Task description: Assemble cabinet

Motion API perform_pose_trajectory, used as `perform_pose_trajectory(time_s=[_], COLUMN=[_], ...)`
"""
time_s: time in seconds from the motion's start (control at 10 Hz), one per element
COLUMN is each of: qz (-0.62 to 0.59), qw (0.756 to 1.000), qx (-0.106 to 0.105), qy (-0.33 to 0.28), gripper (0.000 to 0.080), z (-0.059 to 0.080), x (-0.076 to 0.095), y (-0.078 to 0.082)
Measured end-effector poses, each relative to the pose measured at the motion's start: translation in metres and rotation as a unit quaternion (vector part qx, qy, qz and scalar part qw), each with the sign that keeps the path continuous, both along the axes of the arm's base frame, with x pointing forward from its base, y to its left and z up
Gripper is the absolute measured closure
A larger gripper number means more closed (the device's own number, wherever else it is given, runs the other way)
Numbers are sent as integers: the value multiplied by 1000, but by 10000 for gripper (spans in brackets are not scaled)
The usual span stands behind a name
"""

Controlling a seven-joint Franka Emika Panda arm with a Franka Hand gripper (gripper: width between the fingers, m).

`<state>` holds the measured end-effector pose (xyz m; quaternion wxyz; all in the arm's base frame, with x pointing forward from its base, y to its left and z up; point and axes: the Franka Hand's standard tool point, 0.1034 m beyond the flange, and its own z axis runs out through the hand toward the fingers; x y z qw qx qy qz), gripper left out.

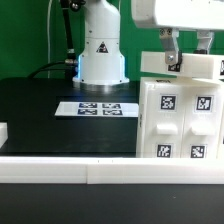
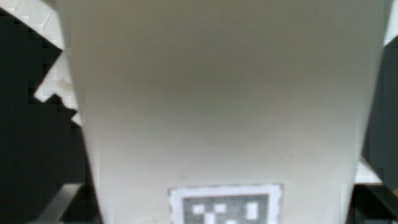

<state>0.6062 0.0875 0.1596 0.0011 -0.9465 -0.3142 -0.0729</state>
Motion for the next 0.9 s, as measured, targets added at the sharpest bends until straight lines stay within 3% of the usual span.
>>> perform_pose_trajectory(time_s=[0.4,0.9], qz=[-158,-326], qw=[987,944], qx=[23,57], qy=[2,-5], gripper=[239,238], z=[0,-1], x=[1,3], y=[-2,-2])
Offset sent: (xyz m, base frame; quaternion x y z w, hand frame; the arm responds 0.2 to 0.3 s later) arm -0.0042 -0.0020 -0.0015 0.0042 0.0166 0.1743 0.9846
